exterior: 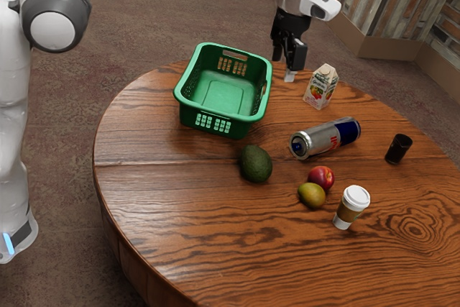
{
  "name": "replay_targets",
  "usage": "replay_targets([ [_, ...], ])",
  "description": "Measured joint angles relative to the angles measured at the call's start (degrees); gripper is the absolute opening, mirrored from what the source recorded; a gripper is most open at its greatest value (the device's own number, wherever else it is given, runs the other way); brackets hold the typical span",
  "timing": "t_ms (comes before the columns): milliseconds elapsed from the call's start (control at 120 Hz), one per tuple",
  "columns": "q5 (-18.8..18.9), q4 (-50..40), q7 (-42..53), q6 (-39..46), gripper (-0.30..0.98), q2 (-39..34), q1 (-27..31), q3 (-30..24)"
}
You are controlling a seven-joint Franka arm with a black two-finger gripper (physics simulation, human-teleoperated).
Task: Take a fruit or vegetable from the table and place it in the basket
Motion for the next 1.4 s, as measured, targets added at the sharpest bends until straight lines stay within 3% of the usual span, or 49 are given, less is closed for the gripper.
replay_targets([
  [450,-0.21,0.69,-0.86,-0.73,0.69,0.06,0.44,-0.34],
  [817,-3.07,2.02,-31.72,3.84,0.69,4.97,0.64,-1.18],
  [1125,-3.38,9.69,-48.84,11.53,0.69,14.82,0.32,-1.17],
  [1308,1.55,9.15,-58.43,14.21,0.69,18.16,-1.79,-1.4],
  [1400,1.73,9.02,-62.69,14.86,0.69,18.95,-2.06,-1.47],
])
